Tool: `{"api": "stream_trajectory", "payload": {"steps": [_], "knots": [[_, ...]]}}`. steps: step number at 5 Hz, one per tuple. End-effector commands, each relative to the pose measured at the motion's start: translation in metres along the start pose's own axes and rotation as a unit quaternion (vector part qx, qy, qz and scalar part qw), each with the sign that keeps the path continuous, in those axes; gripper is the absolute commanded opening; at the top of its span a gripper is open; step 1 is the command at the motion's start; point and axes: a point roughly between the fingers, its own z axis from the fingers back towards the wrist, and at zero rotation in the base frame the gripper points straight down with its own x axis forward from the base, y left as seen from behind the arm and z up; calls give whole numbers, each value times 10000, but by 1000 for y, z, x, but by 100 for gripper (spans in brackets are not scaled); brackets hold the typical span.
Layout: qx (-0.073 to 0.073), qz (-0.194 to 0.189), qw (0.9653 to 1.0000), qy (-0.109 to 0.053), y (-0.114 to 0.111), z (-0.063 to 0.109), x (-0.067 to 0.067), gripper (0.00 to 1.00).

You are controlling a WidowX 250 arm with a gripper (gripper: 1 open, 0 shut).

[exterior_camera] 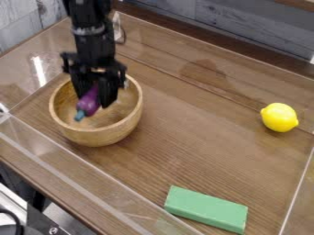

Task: Remove the purple eggplant from inside the brown bowl and put it on the table

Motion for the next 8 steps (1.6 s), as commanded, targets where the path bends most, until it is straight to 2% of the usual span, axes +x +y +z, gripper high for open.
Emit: {"api": "stream_trajectory", "payload": {"steps": [1, 2, 3, 4, 6, 7, 8], "knots": [[39, 59, 9990, -436, -10, 37, 8, 0], [-55, 85, 9986, -512, -27, 50, 7, 0], [-168, -56, 9985, -513, -54, 53, 5, 0], [-277, -255, 9982, -470, -95, 47, 5, 0], [-334, -478, 9979, -265, -160, 12, 0, 0], [-281, -594, 9976, -213, -175, -7, -5, 0], [-290, -556, 9978, -230, -176, -17, 2, 0]]}}
